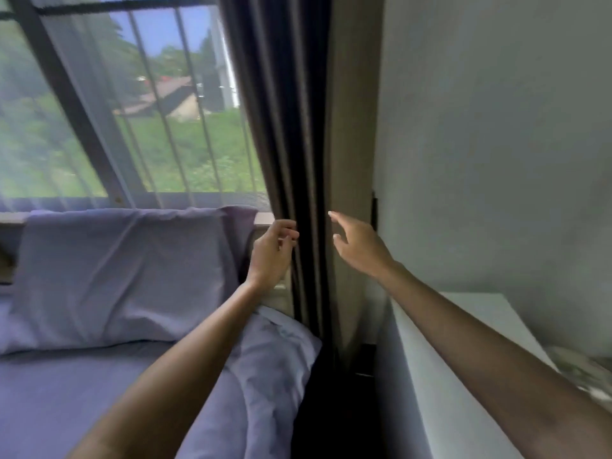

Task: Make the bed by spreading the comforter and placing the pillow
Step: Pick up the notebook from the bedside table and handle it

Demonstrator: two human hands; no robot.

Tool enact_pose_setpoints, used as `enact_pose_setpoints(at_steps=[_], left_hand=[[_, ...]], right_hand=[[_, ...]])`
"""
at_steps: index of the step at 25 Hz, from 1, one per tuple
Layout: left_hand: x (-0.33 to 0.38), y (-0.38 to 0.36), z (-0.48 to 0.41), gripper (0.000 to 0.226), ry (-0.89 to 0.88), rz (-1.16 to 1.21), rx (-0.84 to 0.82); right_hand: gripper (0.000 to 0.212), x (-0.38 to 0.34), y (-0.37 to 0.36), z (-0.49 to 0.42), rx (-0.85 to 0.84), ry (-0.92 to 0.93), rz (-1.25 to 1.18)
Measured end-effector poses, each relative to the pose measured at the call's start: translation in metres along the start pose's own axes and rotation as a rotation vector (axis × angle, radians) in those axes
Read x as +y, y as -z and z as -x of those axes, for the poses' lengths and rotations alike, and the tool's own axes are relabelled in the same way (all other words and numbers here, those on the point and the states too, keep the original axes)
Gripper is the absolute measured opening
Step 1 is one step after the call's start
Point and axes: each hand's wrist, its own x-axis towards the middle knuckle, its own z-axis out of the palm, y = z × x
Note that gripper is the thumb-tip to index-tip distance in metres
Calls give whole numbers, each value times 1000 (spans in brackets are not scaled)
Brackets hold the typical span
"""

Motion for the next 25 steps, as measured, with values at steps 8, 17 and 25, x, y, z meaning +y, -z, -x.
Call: enact_pose_setpoints(at_steps=[8,17,25], left_hand=[[38,-156,33,42,-229,-277,-546],[18,-355,97,42,-3,-513,-877],[-11,-494,149,56,595,-359,-1040]], right_hand=[[49,152,80,93,57,-319,77],[53,372,93,183,-258,-733,82],[59,491,50,212,-467,-839,-11]])
